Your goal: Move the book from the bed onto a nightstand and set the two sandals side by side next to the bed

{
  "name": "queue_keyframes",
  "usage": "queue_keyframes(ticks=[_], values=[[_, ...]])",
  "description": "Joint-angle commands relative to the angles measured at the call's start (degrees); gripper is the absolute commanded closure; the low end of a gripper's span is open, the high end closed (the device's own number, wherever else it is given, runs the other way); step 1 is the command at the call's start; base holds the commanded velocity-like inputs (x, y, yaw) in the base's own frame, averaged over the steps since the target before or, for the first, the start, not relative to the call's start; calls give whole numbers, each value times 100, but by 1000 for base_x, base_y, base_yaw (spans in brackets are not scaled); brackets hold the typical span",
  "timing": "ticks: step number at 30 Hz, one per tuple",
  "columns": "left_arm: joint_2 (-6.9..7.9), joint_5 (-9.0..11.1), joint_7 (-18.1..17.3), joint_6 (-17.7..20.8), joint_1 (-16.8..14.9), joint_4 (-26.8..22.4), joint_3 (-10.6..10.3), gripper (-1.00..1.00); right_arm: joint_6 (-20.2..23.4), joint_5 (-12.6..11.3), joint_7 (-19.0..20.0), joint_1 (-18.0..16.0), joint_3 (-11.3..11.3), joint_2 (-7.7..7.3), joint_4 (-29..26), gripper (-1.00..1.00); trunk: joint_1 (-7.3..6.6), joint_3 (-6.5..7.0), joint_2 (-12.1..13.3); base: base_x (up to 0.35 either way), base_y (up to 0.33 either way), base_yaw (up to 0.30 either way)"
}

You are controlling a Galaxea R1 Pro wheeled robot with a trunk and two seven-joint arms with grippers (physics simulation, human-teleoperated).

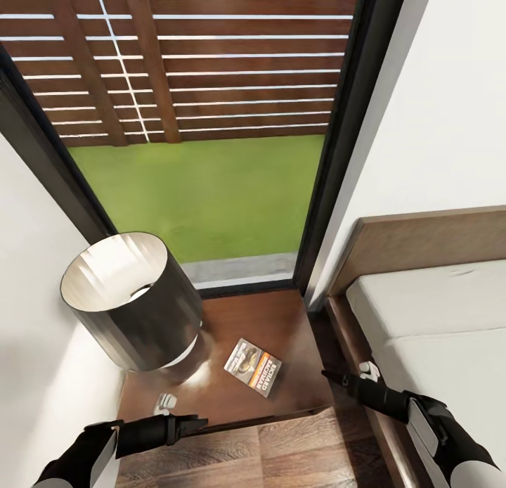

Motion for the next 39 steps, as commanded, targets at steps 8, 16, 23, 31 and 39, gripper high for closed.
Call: queue_keyframes(ticks=[8, 16, 23, 31, 39], values=[[-6, -20, -24, 57, 2, 71, 26, -100, 14, -33, -3, 1, -2, 0, 191, -100, 0, -1, -2, 0, 0, 0], [-11, -20, -20, 57, 2, 73, 26, -100, -833, -33, 14, 0, 0, 0, 361, -100, 0, 52, -2, 0, 0, 0], [-12, -20, -14, 57, 2, 78, 23, -100, -1012, -33, 16, -1, -4, 0, 728, -100, 0, 115, -2, 0, 0, 0], [-12, -20, -9, 54, 2, 80, 13, -100, -1454, -33, 23, 2, -6, -11, 1102, -100, -110, 279, 198, 0, 0, 0], [-14, -28, 6, -51, 2, 299, 0, -100, -1806, -29, 18, 1, -2, -108, 1790, -100, -286, 497, 519, 0, 0, 0]])
